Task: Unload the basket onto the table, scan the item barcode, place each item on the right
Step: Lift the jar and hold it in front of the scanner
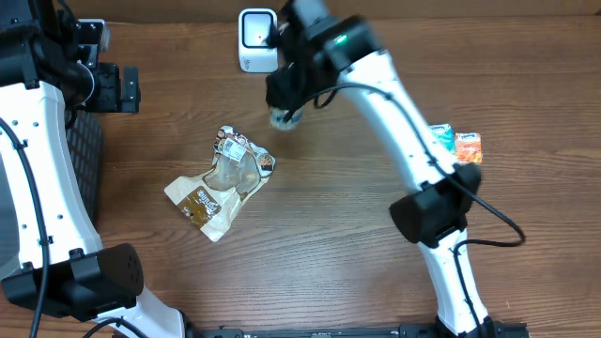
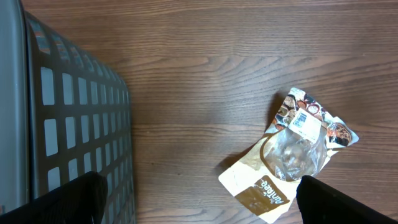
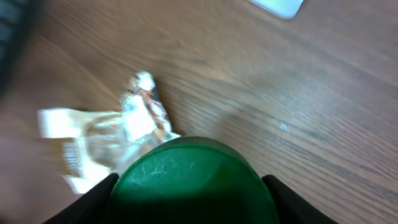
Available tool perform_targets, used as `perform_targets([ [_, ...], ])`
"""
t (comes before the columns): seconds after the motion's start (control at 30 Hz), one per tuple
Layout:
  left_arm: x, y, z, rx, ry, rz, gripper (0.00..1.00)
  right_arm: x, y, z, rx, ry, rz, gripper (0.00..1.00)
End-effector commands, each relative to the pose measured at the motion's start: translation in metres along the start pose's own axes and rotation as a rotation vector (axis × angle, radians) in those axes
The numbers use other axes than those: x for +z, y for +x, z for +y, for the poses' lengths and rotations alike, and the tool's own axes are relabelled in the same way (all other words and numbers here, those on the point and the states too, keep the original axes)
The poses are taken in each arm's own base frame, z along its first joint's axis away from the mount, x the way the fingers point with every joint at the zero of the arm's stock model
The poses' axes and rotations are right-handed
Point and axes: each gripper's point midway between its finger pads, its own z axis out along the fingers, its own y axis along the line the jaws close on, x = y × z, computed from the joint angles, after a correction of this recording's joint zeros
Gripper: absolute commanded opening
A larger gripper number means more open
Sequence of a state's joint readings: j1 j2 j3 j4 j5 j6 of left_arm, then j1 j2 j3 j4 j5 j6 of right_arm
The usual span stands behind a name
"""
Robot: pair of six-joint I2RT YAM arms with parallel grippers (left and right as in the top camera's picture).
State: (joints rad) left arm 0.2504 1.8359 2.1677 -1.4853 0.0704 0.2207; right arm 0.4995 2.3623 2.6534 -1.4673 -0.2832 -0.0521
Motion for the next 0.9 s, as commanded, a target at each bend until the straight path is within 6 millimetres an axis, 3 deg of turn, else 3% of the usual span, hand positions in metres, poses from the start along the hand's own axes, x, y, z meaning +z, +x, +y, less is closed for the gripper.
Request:
perform_targets([
  [0.0, 0.000, -0.002, -0.002, 0.021, 0.007, -0.004, 0.99, -0.058, -0.017, 0.012, 0.020, -0.191, -0.111, 0.50],
  [0.17, 0.000, -0.002, -0.002, 0.021, 0.007, -0.004, 1.00, -0.098, -0.019, 0.011, 0.030, -0.338, -0.168, 0.50],
  [0.37, 0.000, -0.002, -0.002, 0.021, 0.007, -0.004, 1.00, -0.141, -0.020, 0.040, -0.068, -0.693, -0.254, 0.50],
  [0.5, 0.000, -0.002, -0.002, 0.021, 0.007, -0.004, 1.00, -0.157, -0.022, 0.050, -0.085, -0.801, -0.286, 0.51],
  [0.67, 0.000, -0.002, -0.002, 0.021, 0.007, -0.004, 0.99, -0.161, -0.025, 0.053, -0.103, -0.824, -0.303, 0.51],
  [0.87, 0.000, -0.002, -0.002, 0.021, 0.007, -0.004, 1.00, -0.140, -0.028, 0.045, -0.118, -0.683, -0.288, 0.51],
])
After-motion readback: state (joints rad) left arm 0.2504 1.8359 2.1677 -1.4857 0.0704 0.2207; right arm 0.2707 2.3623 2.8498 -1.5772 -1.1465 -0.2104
